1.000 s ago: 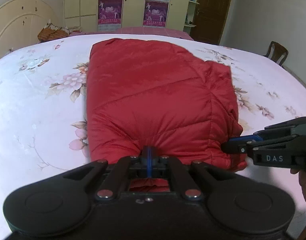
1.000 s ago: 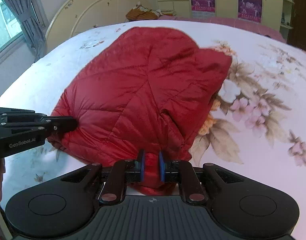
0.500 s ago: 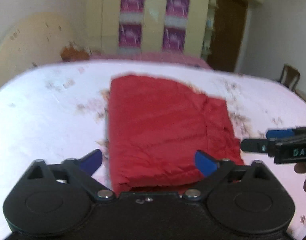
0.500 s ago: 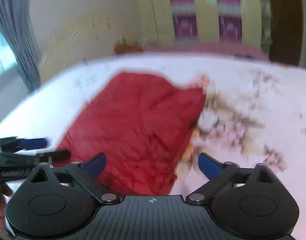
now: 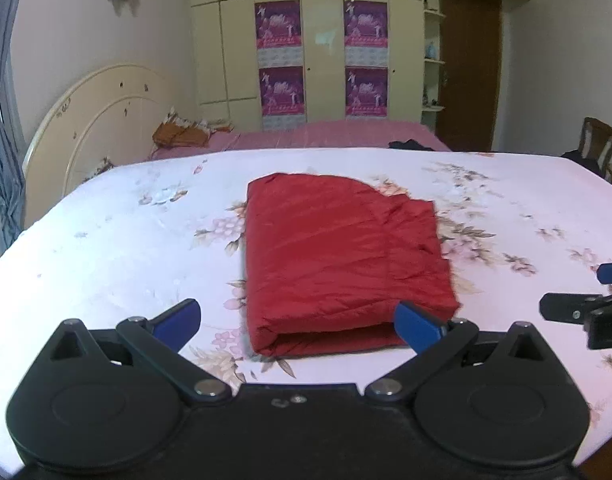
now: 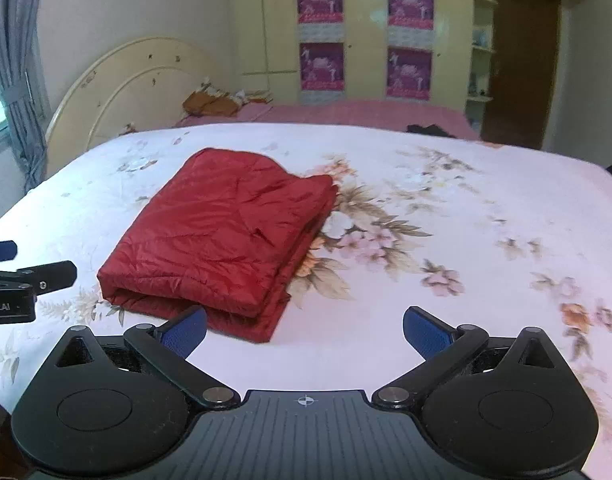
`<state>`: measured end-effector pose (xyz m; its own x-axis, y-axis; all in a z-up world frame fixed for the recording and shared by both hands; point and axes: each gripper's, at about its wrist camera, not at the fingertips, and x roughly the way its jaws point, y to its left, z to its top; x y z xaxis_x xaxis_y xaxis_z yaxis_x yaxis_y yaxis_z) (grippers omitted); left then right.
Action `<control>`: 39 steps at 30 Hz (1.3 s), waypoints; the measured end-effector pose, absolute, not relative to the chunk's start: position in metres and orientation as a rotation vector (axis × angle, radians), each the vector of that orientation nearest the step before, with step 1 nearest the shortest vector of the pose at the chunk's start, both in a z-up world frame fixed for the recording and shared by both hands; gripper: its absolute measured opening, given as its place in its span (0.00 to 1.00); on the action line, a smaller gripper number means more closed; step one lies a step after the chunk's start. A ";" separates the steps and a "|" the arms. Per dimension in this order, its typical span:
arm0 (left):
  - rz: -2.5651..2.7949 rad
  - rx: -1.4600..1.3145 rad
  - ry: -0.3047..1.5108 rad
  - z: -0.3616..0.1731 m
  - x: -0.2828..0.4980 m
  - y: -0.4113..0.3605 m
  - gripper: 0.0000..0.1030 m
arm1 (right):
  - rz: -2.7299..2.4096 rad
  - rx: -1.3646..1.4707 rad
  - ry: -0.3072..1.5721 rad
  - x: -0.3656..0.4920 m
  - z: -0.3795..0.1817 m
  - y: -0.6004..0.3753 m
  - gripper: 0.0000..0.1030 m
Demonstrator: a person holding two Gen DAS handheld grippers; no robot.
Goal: Fold large clothes
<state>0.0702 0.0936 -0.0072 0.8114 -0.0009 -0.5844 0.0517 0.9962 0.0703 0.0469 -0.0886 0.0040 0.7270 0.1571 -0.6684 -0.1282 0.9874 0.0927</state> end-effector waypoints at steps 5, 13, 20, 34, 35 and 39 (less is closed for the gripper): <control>-0.044 0.083 0.641 0.004 0.041 0.083 1.00 | 0.141 0.010 0.733 0.020 0.016 -0.089 1.00; -0.053 0.067 0.623 0.013 0.000 0.076 1.00 | 0.139 0.026 0.678 -0.017 0.037 -0.088 1.00; -0.061 0.051 0.596 0.021 -0.017 0.073 1.00 | 0.132 0.032 0.651 -0.035 0.049 -0.092 1.00; -0.079 0.051 0.576 0.026 -0.027 0.071 1.00 | 0.111 0.038 0.628 -0.052 0.057 -0.096 1.00; -0.079 0.051 0.575 0.026 -0.027 0.070 1.00 | 0.111 0.038 0.627 -0.052 0.057 -0.096 1.00; -0.086 0.061 0.571 0.027 -0.027 0.071 1.00 | 0.113 0.037 0.626 -0.052 0.057 -0.096 1.00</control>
<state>-0.0269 0.0706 0.0271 0.8380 -0.0643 -0.5419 0.0981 0.9946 0.0338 -0.0524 -0.0963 0.0567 0.8043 0.1166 -0.5826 -0.0940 0.9932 0.0689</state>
